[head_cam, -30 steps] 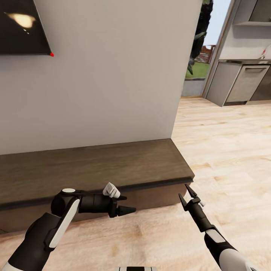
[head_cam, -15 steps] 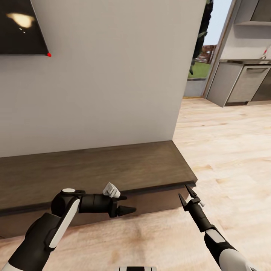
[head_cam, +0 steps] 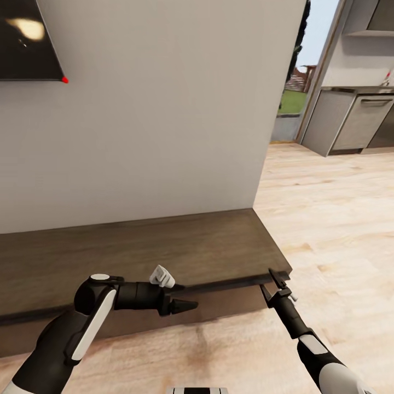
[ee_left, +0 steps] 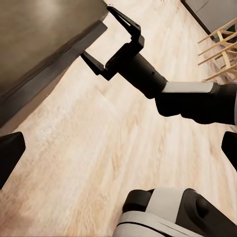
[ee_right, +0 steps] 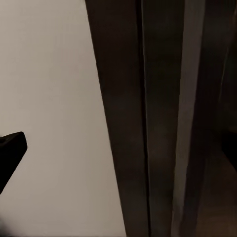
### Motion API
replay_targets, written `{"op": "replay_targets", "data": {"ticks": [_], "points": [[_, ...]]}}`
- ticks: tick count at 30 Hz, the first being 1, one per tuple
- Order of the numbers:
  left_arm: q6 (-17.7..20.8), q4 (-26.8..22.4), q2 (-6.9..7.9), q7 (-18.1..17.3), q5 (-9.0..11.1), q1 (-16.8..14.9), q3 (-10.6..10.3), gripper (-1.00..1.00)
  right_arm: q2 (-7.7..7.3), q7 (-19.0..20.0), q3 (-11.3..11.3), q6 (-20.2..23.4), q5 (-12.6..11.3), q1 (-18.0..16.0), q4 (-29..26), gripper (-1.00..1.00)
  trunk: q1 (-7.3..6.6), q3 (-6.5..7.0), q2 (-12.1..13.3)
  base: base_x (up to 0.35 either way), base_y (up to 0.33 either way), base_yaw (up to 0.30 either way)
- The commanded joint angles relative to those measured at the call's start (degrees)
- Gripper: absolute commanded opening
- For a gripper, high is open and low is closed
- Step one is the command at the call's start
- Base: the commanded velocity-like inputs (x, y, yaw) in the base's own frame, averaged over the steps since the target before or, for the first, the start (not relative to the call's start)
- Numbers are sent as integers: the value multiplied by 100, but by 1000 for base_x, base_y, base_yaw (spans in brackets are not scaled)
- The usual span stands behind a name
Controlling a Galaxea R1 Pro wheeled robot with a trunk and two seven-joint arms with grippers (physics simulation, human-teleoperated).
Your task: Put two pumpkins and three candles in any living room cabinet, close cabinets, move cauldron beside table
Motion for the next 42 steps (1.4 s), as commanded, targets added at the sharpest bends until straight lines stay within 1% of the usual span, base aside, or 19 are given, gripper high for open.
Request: {"op": "replay_targets", "data": {"ticks": [1, 17, 21, 31, 33, 42], "points": [[22, 1, 0, -6, 8, -5, -6, 100, 0, -22, 1, 5, -14, -37, 6, 100, 1, -4, -1, 89, 1, 0], [-14, 1, 6, -12, 8, -5, -6, 100, 0, -22, 28, 11, 2, -37, -1, 100, 1, -4, -1, 14, 0, 0], [-78, 1, 5, -8, 8, -5, -6, 100, 0, -22, 29, 11, 17, -37, -1, 100, 11, -92, -7, 0, 0, 0], [-108, 1, 5, -6, 8, -7, -6, 100, 0, -22, 32, 11, 38, -37, -1, 100, 11, -92, -7, 0, 0, 0], [-109, 1, 5, -6, 8, -6, -6, 100, 0, -22, 35, 11, 38, -37, -1, 100, 16, -137, -9, 0, 0, 0], [-110, 1, 6, -7, 8, -5, -5, 100, 0, -23, 38, 11, 47, -37, -1, 100, 16, -137, -9, -4, 0, 0]]}}
